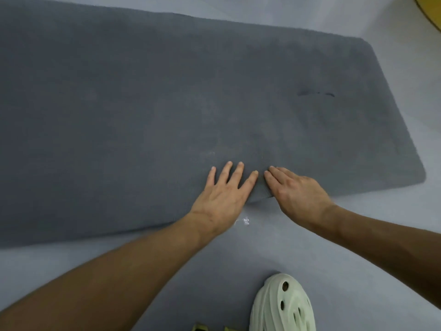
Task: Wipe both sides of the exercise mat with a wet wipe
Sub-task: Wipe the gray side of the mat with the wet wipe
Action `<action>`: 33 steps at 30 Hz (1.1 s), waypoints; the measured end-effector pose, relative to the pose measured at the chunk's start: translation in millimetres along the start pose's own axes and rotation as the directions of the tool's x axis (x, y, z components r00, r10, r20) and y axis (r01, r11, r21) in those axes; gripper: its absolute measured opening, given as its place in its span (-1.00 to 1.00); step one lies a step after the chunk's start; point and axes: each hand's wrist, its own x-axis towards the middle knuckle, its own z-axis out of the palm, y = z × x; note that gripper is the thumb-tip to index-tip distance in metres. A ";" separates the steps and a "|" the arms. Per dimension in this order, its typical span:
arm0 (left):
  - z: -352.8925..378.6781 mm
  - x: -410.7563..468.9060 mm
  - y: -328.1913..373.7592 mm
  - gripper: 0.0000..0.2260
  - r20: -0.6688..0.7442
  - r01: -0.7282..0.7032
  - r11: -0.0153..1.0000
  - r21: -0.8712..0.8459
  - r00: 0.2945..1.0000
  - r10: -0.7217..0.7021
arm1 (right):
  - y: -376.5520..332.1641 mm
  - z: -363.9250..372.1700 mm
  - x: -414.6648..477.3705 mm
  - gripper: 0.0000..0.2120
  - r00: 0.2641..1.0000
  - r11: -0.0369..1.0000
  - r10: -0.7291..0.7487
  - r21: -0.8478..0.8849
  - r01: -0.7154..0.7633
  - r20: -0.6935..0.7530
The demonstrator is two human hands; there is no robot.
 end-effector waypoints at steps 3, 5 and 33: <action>11.6 1.3 -7.0 -0.34 0.011 -0.033 0.999 0.038 0.999 0.032 | -12.7 12.8 -11.4 -0.53 0.999 1.000 0.015 0.009 -0.015 0.031; 15.5 2.8 -10.6 -0.38 0.021 -0.055 0.997 0.054 0.998 0.054 | -19.1 19.0 -12.9 -0.50 0.999 1.000 0.018 0.018 -0.019 0.047; 43.3 -37.7 64.0 -0.20 0.086 0.120 0.974 -0.190 0.991 -0.105 | -10.3 33.0 -76.7 -0.36 0.992 0.991 -0.121 0.064 0.120 0.022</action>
